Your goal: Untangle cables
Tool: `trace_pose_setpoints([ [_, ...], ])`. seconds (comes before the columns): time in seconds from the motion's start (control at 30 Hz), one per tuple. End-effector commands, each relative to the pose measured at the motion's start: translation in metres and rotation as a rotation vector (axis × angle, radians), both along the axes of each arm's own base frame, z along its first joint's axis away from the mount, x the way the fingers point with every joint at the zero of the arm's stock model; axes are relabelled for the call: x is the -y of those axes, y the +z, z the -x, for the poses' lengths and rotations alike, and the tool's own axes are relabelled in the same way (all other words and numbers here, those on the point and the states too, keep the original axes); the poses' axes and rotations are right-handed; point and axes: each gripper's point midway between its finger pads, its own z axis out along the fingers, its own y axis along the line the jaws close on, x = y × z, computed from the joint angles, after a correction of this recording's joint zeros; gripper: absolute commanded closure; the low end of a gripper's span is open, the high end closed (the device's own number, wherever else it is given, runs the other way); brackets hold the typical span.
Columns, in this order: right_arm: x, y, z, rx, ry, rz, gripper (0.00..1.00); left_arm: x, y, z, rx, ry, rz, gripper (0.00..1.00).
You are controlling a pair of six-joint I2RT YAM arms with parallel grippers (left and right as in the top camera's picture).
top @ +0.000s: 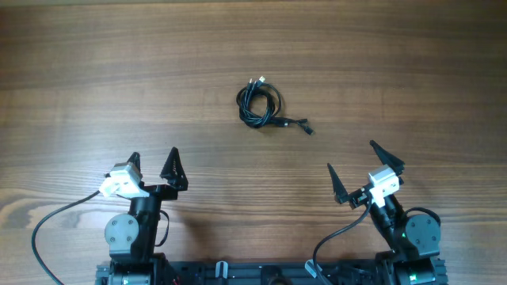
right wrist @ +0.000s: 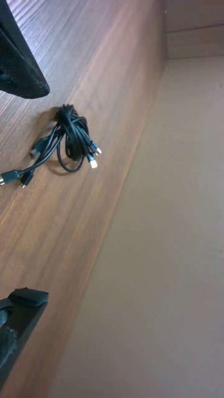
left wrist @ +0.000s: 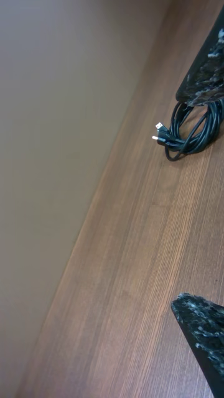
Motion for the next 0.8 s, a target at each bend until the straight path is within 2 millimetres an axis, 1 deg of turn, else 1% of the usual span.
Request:
trace_pose_setpoints([
  [0.0,-0.005,-0.001,0.002,-0.002,0.026,0.002,0.00,-0.001,0.003,0.000,0.020,0.005,-0.017,0.00],
  [0.07,-0.004,-0.001,0.001,-0.002,0.022,0.003,0.00,0.000,0.004,0.000,0.025,0.000,-0.017,0.00],
  [0.3,-0.004,-0.001,0.001,-0.005,0.023,0.000,0.00,0.003,-0.004,0.000,-0.009,-0.022,-0.019,0.00],
  [0.43,-0.004,-0.006,0.000,-0.038,0.023,-0.018,0.00,0.006,-0.006,-0.001,-0.037,-0.040,-0.016,0.00],
  [0.63,-0.005,-0.013,-0.002,-0.075,0.026,-0.014,0.00,0.006,0.001,-0.005,-0.065,-0.043,-0.041,0.00],
  [0.77,-0.005,-0.009,-0.003,-0.089,0.026,-0.013,0.00,0.006,0.008,-0.009,-0.091,-0.045,-0.053,0.00],
])
